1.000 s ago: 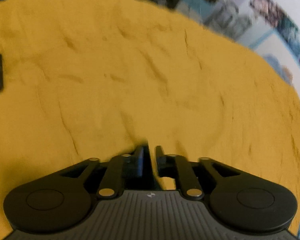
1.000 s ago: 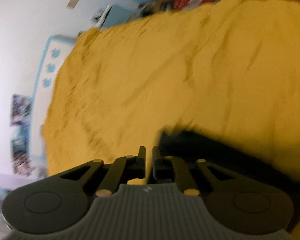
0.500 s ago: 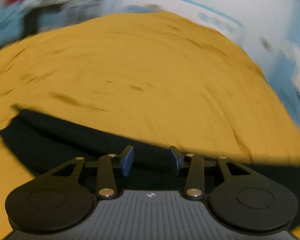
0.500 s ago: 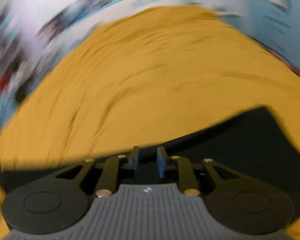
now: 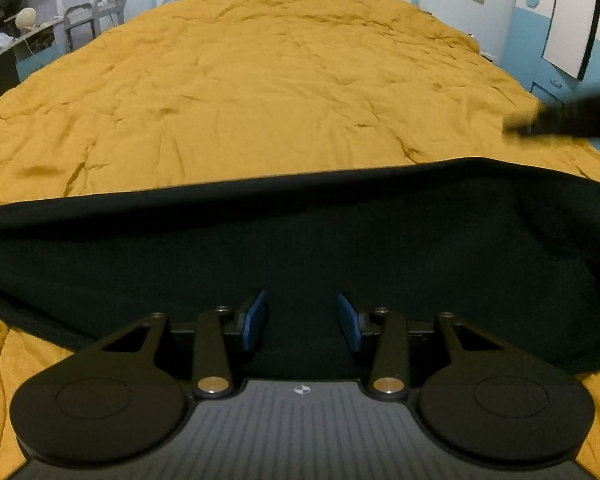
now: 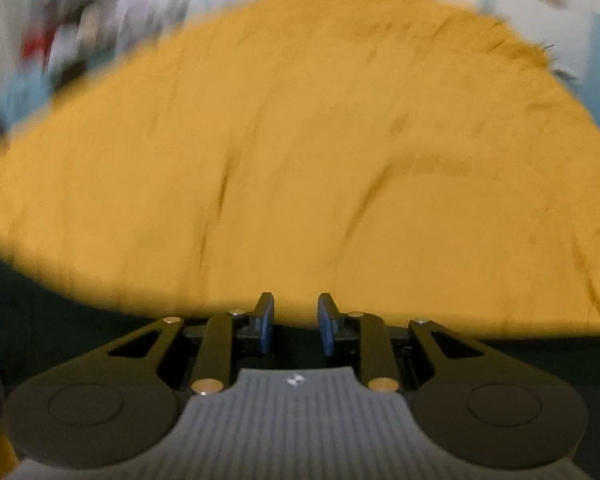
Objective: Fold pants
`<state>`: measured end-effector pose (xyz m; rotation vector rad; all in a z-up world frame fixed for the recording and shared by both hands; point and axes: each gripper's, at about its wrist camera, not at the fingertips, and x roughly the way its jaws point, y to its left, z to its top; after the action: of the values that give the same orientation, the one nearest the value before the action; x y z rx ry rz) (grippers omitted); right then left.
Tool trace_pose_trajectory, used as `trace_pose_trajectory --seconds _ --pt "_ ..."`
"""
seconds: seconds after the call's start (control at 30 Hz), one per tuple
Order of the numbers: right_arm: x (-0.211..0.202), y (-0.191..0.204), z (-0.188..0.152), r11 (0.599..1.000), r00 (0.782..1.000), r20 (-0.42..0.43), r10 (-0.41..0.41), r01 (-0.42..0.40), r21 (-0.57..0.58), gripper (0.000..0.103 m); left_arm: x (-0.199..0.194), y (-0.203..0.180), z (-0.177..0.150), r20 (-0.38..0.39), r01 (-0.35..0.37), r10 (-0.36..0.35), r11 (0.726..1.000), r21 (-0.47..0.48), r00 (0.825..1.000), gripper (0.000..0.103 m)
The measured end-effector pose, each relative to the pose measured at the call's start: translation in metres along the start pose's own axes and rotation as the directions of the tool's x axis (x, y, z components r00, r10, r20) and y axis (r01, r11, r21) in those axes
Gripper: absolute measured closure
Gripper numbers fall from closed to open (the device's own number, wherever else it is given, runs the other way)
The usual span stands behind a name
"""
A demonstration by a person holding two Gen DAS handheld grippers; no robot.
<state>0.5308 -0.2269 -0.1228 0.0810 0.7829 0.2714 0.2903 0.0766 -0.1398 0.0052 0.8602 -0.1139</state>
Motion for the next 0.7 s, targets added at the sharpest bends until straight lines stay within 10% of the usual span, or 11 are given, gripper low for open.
trace_pose_trajectory --seconds 0.17,0.5,0.57,0.7 --pt "-0.031 -0.009 0.013 0.999 0.996 0.082 0.039 -0.042 0.034 0.081 -0.002 0.008 0.011 -0.016 0.032 -0.032 0.999 0.005 0.999 0.053" --pt "-0.104 -0.011 -0.1 0.983 0.99 -0.086 0.11 -0.121 -0.141 0.078 0.042 0.084 0.075 -0.057 -0.044 0.033 0.98 -0.196 0.998 0.054" --pt "-0.12 -0.02 -0.114 0.986 0.988 -0.075 0.135 -0.141 -0.087 0.078 0.043 0.109 0.086 0.02 -0.096 0.106 0.955 -0.281 0.994 0.055" --pt "-0.148 -0.028 -0.136 0.99 0.991 -0.04 0.13 -0.132 -0.044 0.077 0.016 0.166 0.089 0.089 -0.175 0.266 0.815 -0.553 0.96 0.055"
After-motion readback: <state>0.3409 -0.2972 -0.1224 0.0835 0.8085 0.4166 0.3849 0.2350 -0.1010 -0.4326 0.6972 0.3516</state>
